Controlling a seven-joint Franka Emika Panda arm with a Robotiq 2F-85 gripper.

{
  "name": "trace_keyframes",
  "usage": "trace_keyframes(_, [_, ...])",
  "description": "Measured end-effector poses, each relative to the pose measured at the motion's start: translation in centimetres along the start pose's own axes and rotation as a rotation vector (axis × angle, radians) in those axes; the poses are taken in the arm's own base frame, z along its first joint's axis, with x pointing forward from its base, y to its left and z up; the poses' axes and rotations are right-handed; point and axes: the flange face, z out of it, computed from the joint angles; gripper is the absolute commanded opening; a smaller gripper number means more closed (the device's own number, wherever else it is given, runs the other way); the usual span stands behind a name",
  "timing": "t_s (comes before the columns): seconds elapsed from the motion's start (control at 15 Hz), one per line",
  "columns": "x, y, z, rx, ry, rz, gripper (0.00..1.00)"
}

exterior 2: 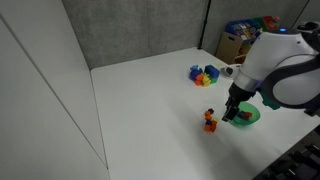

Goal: Pick up one small orange block from the table and put it in the green bowl

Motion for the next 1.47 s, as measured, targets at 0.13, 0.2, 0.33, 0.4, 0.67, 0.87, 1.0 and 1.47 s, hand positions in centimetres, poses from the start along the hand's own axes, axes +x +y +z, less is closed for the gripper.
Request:
trace_keyframes(0.13, [0.6, 0.2, 2.2, 0.011, -0.006, -0.019, 1.0])
trace_keyframes(0.2, [0.8, 0.3, 3.3, 0.016, -0.012, -0.03, 1.0])
trace_keyframes(0.33, [1.3, 0.5, 5.2, 0.02, -0.023, -0.055, 1.0])
trace_keyframes(0.4, [1.5, 0.7, 5.9, 0.019, -0.028, -0.069, 1.0])
trace_keyframes(0.67, [1.7, 0.9, 7.0, 0.022, -0.039, -0.082, 1.0])
trace_keyframes(0.87, [1.7, 0.7, 7.2, 0.024, -0.043, -0.084, 1.0])
trace_keyframes(1.0, [1.2, 0.6, 8.2, 0.035, -0.057, -0.082, 1.0])
trace_keyframes(1.47, [0.7, 0.3, 13.0, 0.04, 0.008, -0.1, 1.0])
